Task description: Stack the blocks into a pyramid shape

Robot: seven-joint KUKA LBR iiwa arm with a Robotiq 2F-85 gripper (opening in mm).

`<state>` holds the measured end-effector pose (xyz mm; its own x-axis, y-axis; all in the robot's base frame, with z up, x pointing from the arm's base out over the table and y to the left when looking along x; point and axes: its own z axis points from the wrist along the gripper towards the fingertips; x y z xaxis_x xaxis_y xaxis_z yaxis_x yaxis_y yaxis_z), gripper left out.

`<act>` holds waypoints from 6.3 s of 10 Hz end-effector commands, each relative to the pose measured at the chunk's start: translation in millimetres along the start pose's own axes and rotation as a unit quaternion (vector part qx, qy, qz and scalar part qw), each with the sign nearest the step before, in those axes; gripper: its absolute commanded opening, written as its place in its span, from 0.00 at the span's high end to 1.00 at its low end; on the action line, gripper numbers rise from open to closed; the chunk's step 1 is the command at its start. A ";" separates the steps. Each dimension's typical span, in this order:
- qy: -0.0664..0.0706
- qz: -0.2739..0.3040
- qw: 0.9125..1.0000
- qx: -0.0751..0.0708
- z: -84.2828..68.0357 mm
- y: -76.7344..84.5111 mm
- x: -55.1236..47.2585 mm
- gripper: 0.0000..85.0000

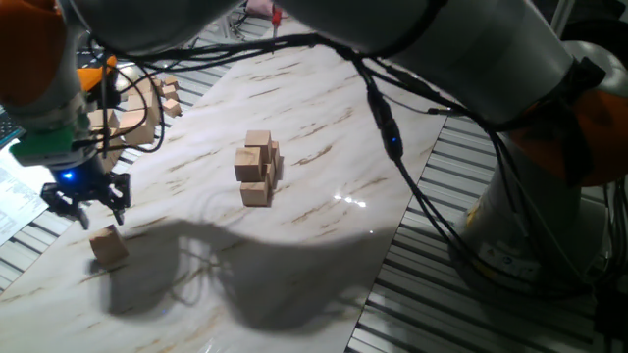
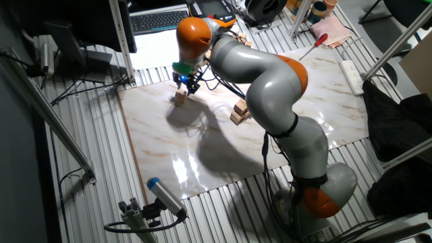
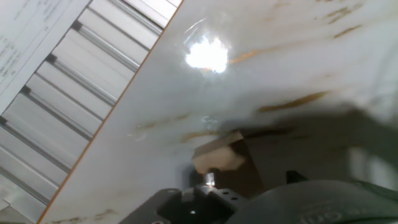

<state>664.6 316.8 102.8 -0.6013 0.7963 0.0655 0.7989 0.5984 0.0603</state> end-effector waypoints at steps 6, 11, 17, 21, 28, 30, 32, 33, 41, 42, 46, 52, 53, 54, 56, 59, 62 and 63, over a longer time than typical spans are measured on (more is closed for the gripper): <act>-0.003 -0.045 0.999 0.021 15.0 10.1 -0.8 0.00; -0.002 -0.071 0.997 0.023 28.4 12.9 -2.5 0.00; -0.016 -0.099 0.994 0.041 45.4 13.7 -1.1 0.20; -0.016 -0.109 0.993 0.042 48.4 13.9 -2.3 0.20; 0.012 -0.169 0.985 0.037 36.0 11.3 -5.8 1.00; 0.025 -0.176 0.984 0.024 20.3 5.2 -15.3 1.00; 0.014 -0.182 0.982 0.040 -4.8 -6.3 -24.8 1.00; 0.006 -0.183 0.982 0.051 -17.7 -17.2 -30.2 1.00; 0.012 -0.181 0.982 0.053 -79.4 -85.1 -97.6 1.00; 0.019 -0.160 0.986 0.051 -80.5 -82.3 -95.5 1.00; 0.018 -0.036 0.999 0.029 -80.5 -82.3 -95.5 1.00; -0.001 -0.044 0.999 0.028 -82.8 -94.9 -99.8 1.00; -0.005 -0.048 0.998 0.033 -86.3 -105.0 -102.4 1.00; 0.001 -0.056 0.998 0.030 -91.7 -116.9 -108.1 1.00; 0.017 -0.083 0.996 0.025 -106.0 -143.0 -127.8 1.00; 0.022 -0.089 0.995 0.028 -129.1 -168.7 -152.9 1.00; 0.014 -0.057 0.998 0.024 -126.7 -162.9 -149.8 1.00; 0.016 -0.031 0.999 0.017 -121.3 -152.0 -144.2 1.00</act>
<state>630.8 101.2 203.2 -0.6583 0.7461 0.1000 0.7518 0.6584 0.0373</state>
